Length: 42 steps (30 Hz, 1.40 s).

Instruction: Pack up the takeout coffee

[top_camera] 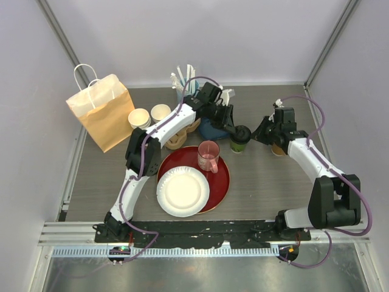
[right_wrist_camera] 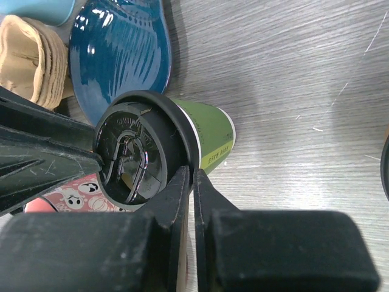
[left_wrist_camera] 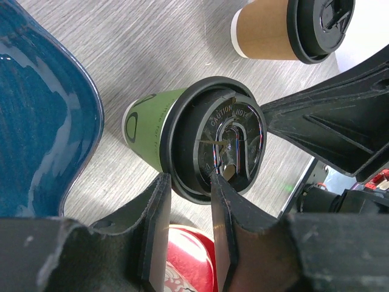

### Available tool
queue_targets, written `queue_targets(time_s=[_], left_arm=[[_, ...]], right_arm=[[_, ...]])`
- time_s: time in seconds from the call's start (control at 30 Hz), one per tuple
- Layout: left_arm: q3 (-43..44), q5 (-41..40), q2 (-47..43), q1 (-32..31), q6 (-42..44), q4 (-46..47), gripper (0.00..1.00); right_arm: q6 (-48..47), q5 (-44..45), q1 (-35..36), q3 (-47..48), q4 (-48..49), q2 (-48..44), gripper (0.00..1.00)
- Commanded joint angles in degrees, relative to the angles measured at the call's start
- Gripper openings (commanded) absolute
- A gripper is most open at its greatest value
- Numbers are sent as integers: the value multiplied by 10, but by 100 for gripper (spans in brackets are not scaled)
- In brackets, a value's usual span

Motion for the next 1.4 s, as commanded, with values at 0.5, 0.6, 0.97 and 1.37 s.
queue_targets(time_s=[0.5,0.6,0.97,1.37], left_arm=[[-98,4,11,-13,-2,3,24],[-65,13,10,-10,-4,-5,25],[16,28,8,10,-9,-39,34],[61,28,5,18,0,-53,41]], right_arm=[[2,30,-2,-165,16,62,1],[-2,25,-2,-150,9,50,1],[-45,24,-1,4,-71,22,14],[-81,38,0,128,-128,46,28]])
